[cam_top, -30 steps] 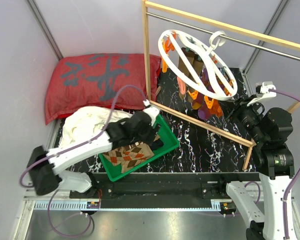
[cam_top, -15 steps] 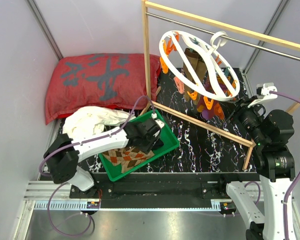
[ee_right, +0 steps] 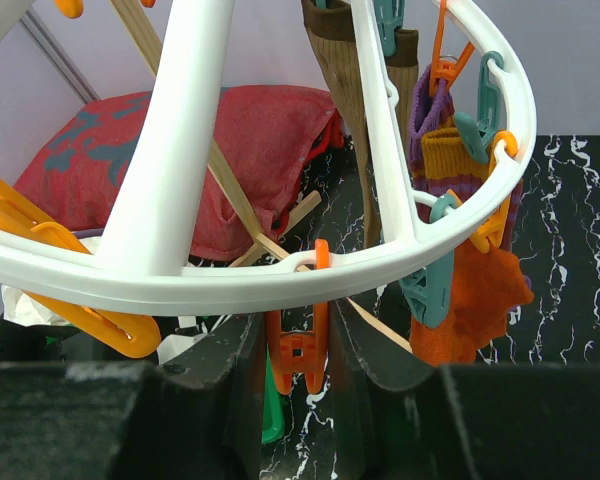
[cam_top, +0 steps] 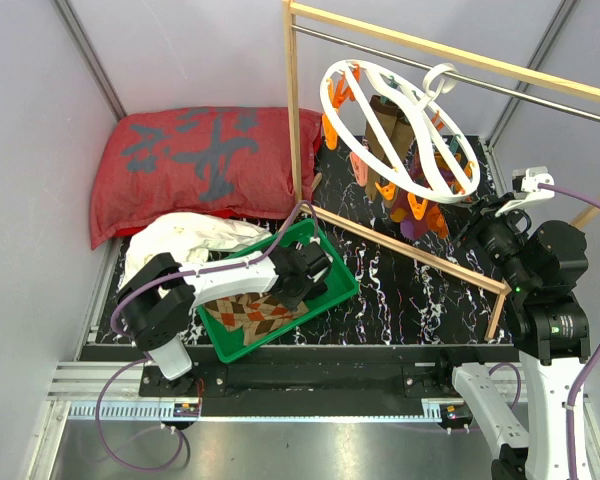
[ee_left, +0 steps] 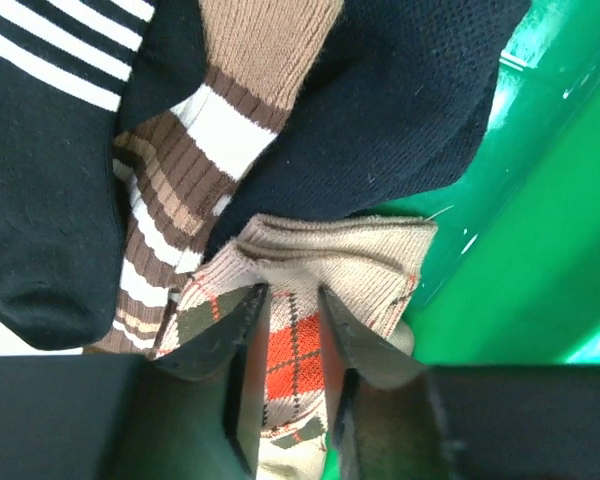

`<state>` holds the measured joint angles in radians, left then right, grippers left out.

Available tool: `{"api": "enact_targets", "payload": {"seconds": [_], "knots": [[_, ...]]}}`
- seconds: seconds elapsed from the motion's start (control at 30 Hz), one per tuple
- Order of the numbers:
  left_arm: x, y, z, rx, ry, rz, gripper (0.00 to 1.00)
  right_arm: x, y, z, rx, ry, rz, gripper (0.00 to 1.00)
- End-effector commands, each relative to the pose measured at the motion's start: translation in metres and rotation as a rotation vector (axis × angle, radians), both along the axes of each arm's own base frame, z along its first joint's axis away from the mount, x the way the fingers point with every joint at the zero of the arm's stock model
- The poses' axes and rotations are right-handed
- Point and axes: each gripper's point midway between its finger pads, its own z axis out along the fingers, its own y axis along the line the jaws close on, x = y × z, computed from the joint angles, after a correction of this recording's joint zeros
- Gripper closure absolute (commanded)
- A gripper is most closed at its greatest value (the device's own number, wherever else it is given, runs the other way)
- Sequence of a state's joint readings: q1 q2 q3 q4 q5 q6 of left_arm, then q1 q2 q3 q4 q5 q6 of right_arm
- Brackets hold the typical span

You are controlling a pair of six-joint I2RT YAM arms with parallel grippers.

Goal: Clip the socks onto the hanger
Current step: Pick up the sock from the bin.

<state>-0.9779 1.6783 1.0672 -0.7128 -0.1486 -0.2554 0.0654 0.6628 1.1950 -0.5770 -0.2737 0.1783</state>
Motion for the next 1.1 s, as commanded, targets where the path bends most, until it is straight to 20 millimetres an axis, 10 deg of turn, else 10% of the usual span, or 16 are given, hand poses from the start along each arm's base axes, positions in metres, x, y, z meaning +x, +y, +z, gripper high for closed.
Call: {"api": "enact_targets", "payload": {"seconds": [0.0, 0.17, 0.6, 1.07], "knots": [[0.011, -0.011, 0.002, -0.012, -0.038, -0.014, 0.81, -0.004, -0.001, -0.011, -0.018, 0.034, 0.001, 0.94], [0.008, -0.008, 0.008, -0.039, -0.052, 0.001, 1.00, -0.005, -0.001, -0.011, -0.019, 0.032, -0.002, 0.94], [0.016, -0.003, 0.098, -0.254, -0.249, 0.018, 1.00, -0.009, -0.001, -0.004, -0.019, 0.012, 0.002, 0.96], [0.010, -0.014, 0.035, -0.151, -0.107, -0.006, 1.00, -0.013, 0.000, -0.005, -0.024, 0.011, 0.013, 0.96]]}}
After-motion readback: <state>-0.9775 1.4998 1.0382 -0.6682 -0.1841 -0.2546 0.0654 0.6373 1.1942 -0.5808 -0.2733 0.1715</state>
